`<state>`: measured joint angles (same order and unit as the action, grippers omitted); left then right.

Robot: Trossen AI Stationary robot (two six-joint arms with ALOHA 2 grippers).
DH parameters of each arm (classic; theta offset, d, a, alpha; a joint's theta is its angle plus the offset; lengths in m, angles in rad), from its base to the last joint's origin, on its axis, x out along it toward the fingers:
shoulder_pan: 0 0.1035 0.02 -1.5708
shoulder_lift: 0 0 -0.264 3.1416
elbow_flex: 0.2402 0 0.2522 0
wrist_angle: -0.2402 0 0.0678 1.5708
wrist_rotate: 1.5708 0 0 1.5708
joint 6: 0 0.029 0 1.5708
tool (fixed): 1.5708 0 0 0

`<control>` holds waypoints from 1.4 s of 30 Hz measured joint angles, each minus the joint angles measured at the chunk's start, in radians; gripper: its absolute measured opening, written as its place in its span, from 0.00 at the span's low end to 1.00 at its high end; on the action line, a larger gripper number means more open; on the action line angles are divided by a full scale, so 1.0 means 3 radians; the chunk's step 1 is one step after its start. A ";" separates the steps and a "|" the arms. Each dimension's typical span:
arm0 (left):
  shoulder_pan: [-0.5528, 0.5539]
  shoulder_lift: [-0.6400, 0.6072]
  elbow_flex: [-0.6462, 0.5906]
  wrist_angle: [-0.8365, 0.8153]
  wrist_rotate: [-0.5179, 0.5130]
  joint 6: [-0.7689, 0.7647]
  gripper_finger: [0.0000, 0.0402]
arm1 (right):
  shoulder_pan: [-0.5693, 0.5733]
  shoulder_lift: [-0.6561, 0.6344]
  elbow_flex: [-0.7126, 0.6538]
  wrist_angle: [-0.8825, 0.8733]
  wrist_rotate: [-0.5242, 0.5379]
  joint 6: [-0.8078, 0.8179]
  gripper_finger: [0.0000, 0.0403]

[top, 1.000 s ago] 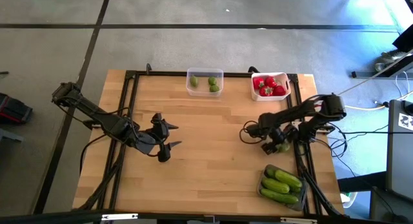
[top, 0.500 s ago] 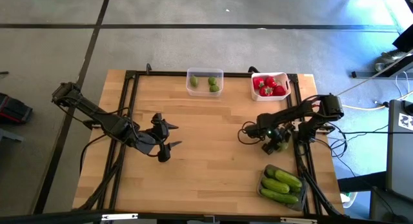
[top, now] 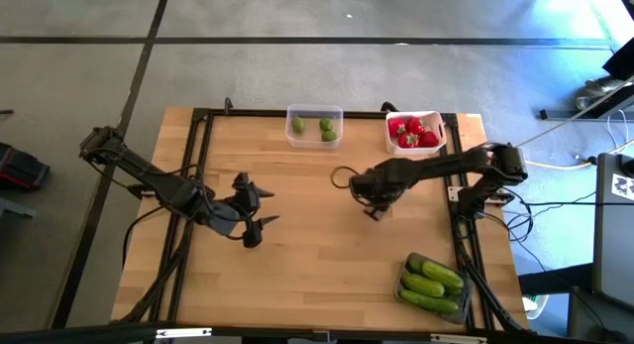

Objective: Sort produce into baskets
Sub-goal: Put the green lime into the transparent bin

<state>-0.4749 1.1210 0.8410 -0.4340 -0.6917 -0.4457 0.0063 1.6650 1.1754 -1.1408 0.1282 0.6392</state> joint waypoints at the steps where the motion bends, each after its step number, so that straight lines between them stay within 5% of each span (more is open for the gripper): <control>1: 0.0009 0.0000 0.0000 0.0000 0.0000 -0.0003 0.72 | 0.0000 0.0000 0.0059 0.0143 0.0099 -0.0086 0.46; 17: 0.0085 0.0000 0.0000 0.0013 -0.0002 -0.0071 0.72 | -0.0712 0.0069 0.0142 0.2656 0.0324 -0.1030 0.46; 30: 0.0083 0.0000 0.0000 0.0022 -0.0005 -0.0001 0.72 | -0.1267 0.0702 0.0143 0.4203 0.0258 -0.1201 0.46; 42: 0.0084 0.0000 0.0000 0.0012 -0.0004 0.0023 0.72 | -0.1545 0.0993 0.0142 0.4587 0.0078 -0.1096 0.50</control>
<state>-0.4496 1.1210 0.8410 -0.4305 -0.6930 -0.4389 -0.4571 1.9627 1.2179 0.2353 0.1517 0.3105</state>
